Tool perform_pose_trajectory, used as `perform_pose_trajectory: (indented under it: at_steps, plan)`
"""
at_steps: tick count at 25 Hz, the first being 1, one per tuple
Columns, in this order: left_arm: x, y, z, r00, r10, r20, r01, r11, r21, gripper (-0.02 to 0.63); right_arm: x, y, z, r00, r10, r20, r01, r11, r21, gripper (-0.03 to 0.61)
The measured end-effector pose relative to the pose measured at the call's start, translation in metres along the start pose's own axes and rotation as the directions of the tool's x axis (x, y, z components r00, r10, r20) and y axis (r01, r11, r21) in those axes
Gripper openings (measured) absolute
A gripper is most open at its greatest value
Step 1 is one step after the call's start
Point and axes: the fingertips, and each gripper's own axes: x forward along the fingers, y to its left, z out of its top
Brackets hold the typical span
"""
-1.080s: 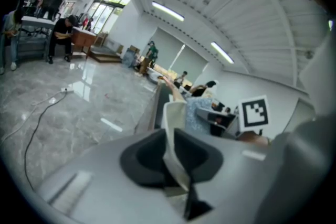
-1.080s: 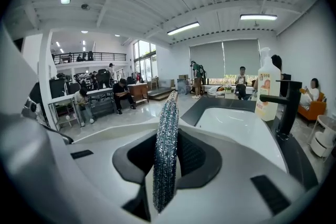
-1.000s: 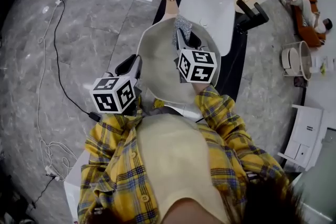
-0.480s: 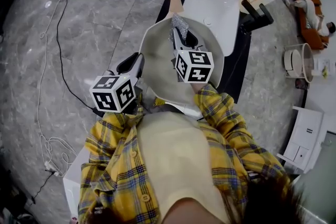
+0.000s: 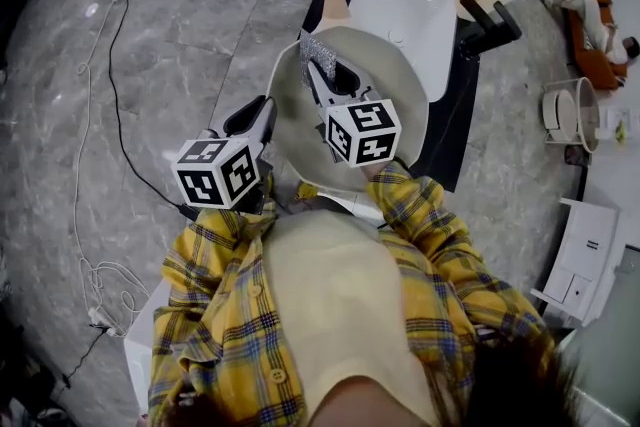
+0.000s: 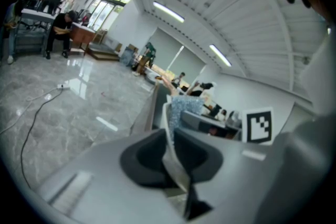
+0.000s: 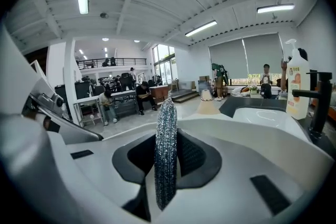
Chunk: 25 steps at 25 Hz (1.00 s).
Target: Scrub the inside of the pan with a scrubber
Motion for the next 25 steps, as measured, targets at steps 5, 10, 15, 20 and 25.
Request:
perform_pose_trajectory:
  at_steps: [5,10,15,20,25]
  plan:
    - [0.0,0.0,0.0,1.0,-0.009,0.0,0.009,1.0,-0.001,0.052,-0.001,0.021,-0.001,0.996,0.084,-0.023,-0.084,0.996,-0.026,0.086]
    - [0.001,-0.001,0.002,1.0,-0.02,0.006,0.02,1.0,-0.009,0.052,-0.005,0.037,-0.003,0.986,0.159,-0.056,-0.161,0.986,-0.039,0.086]
    - [0.001,0.0,0.001,1.0,-0.028,0.007,0.028,1.0,-0.012,0.052,-0.01,0.045,-0.008,0.97,0.224,-0.094,-0.226,0.974,-0.015,0.086]
    - [0.0,0.0,0.002,0.999,-0.03,0.009,0.03,0.999,-0.012,0.052,-0.016,0.053,-0.009,0.953,0.26,-0.156,-0.265,0.964,-0.015,0.086]
    - [0.001,0.001,0.003,0.999,-0.033,0.009,0.033,0.999,-0.016,0.052,-0.02,0.061,-0.011,0.934,0.294,-0.205,-0.303,0.953,-0.015,0.086]
